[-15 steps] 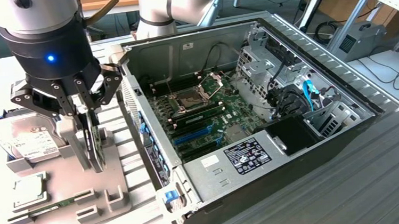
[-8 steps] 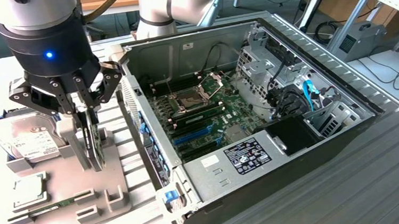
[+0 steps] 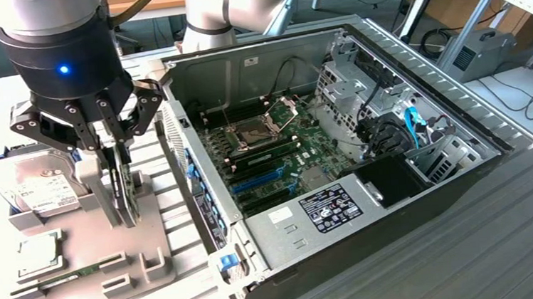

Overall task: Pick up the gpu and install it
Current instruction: 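Pick up the gpu and move the gpu toward the slot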

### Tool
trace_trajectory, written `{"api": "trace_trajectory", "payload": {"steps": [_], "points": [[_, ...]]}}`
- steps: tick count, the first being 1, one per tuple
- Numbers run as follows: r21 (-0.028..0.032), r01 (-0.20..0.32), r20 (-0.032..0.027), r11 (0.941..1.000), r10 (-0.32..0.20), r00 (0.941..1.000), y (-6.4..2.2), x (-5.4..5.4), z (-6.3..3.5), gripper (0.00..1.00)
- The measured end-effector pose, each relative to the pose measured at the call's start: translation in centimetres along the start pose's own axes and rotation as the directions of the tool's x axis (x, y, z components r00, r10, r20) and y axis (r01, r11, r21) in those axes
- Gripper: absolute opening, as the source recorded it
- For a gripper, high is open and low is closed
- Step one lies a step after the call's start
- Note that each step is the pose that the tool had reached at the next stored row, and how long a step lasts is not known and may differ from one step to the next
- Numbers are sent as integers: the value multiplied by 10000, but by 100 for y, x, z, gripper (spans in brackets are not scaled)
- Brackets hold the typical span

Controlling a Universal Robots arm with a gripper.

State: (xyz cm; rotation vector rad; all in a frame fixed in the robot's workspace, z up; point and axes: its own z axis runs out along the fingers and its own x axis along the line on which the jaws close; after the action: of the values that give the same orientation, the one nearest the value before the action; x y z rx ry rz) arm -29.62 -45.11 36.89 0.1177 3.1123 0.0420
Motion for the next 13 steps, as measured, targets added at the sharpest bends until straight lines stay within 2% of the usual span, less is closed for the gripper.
{"api": "trace_trajectory", "payload": {"steps": [13], "points": [[0,0,0,10000,0,10000,2,-2,-62,26]]}}
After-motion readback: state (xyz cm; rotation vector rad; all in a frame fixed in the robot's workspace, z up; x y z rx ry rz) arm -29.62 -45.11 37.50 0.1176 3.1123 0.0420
